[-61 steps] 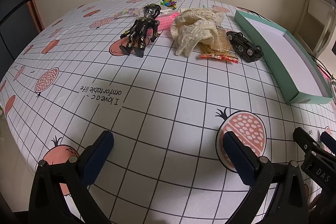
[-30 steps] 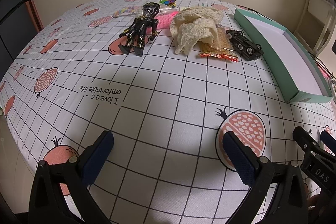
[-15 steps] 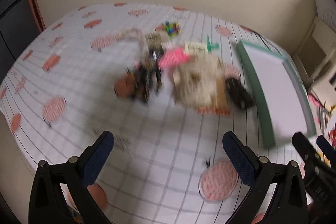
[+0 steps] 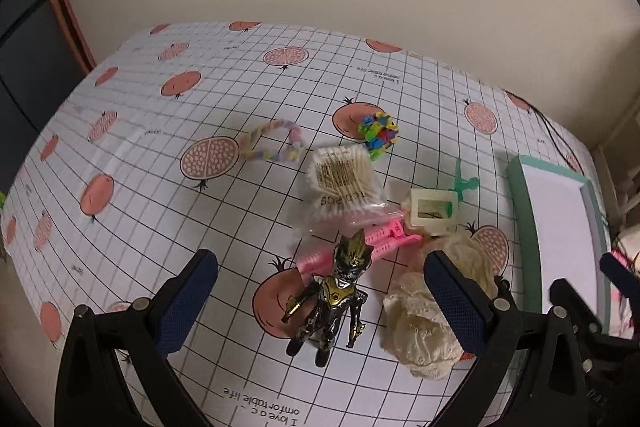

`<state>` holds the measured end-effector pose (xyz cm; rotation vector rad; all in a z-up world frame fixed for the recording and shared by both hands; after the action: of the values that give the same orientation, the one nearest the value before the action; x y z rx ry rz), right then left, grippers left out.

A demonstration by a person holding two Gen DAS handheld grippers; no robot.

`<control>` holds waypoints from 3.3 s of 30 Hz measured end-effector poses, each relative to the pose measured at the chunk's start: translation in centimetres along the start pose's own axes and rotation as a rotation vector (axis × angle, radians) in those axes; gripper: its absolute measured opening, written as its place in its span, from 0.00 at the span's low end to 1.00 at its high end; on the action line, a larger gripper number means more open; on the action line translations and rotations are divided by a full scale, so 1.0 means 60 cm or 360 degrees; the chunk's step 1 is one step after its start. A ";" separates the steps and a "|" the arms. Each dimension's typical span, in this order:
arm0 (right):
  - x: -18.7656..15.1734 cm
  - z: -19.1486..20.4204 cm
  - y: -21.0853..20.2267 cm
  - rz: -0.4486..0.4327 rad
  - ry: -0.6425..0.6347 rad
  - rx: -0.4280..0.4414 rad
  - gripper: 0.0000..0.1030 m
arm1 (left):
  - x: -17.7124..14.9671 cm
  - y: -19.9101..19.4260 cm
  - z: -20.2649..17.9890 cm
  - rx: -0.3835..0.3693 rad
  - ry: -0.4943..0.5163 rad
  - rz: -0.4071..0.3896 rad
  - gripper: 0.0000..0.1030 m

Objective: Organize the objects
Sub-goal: 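Grasp the black action figure with the left gripper while the right gripper grasps the black toy car, then carry the figure and car into the mint-green tray and open both grippers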

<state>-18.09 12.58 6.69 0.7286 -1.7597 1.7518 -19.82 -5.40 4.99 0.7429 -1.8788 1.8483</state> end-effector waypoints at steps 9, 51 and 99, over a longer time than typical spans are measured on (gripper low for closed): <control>-0.041 0.011 0.027 0.0175 0.0025 0.0113 0.74 | -0.043 0.030 0.001 -0.0017 -0.0031 0.0118 0.97; -0.055 -0.008 0.053 0.0322 0.0180 0.0260 0.31 | -0.045 0.029 0.032 -0.0032 -0.0248 0.0165 0.60; -0.020 -0.364 0.121 0.0102 0.0546 -0.0227 0.31 | -0.025 0.130 -0.436 -0.0653 0.0327 0.0018 0.61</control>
<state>-22.27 34.46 0.79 0.2930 -1.6625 1.6562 -25.68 20.63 -0.86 0.3875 -2.0304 1.4115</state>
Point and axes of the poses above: each gripper's, at about its wrist camera, not at the fingertips, and y roughly the way its jaws point, z to its left, x to its top, the point moved 5 cm from there along y, roughly the way its jaws point, and after that the axes turned 9 degrees about -z, right-handed, at the moved point
